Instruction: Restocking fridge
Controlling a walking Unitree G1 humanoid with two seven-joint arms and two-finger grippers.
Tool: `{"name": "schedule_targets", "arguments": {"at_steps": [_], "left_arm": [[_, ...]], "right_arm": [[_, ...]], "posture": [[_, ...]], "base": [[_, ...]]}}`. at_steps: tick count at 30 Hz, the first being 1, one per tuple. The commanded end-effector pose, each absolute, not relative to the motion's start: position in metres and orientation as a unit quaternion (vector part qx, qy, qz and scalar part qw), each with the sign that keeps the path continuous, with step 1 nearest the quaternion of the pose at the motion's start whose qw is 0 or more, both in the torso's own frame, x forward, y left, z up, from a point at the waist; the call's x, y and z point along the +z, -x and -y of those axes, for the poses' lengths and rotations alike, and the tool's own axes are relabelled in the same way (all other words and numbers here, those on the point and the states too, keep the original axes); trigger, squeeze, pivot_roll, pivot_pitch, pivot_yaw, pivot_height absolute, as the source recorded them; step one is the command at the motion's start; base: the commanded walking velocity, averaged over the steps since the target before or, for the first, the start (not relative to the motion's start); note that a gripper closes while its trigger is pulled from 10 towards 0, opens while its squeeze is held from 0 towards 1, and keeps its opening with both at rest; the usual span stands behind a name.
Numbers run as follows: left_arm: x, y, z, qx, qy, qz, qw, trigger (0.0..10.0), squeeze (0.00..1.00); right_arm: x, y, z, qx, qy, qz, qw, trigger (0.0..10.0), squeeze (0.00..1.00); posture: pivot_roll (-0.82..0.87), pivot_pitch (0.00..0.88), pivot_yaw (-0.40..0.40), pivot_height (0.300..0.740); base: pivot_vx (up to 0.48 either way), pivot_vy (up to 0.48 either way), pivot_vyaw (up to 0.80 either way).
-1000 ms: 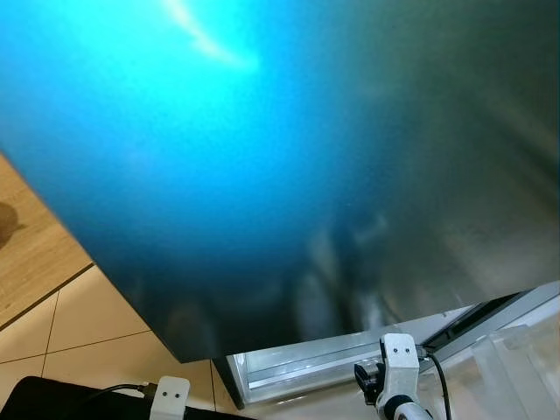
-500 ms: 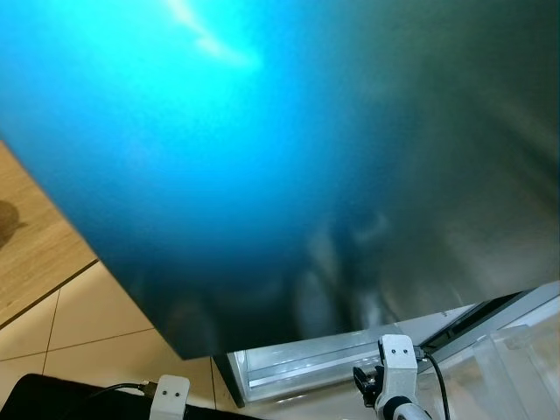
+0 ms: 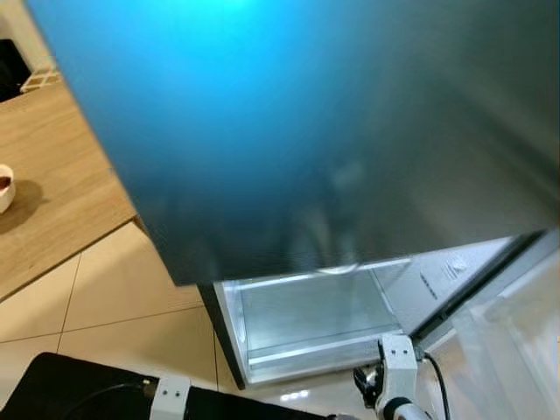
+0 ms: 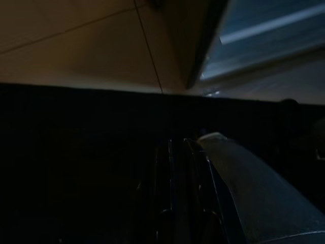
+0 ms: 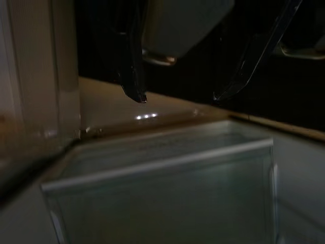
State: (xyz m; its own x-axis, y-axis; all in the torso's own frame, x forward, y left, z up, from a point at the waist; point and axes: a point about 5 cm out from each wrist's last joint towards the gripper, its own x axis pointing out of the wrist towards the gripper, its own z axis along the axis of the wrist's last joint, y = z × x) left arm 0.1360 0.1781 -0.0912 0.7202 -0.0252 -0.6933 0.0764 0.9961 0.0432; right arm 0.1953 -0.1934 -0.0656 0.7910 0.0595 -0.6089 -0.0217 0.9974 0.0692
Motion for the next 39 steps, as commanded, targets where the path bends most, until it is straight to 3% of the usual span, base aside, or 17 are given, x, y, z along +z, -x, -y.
{"name": "schedule_targets", "arguments": {"at_steps": [1, 20, 39], "left_arm": [[-0.0959, -0.126, -0.1742, -0.026, -0.026, -0.393, 0.919, 10.0, 0.0], [-0.0964, -0.1252, -0.1712, -0.026, -0.024, -0.393, 0.919, 10.0, 0.0], [-0.0969, -0.1265, -0.1688, -0.036, -0.031, -0.398, 0.916, 10.0, 0.0]], "right_arm": [[-0.0708, -0.1873, 0.1925, 0.021, -0.031, -0.34, 0.94, 10.0, 0.0], [-0.0694, -0.1895, 0.1935, 0.024, -0.027, -0.337, 0.941, 10.0, 0.0], [-0.0688, -0.1919, 0.1919, 0.031, -0.024, -0.339, 0.94, 10.0, 0.0]], "posture": [[-0.11, 0.113, 0.016, 0.716], [-0.11, 0.116, 0.008, 0.716], [-0.1, 0.125, -0.005, 0.716]], "base": [[-0.386, 0.0, 0.0], [-0.368, 0.0, 0.0], [0.0, 0.0, 0.0]]}}
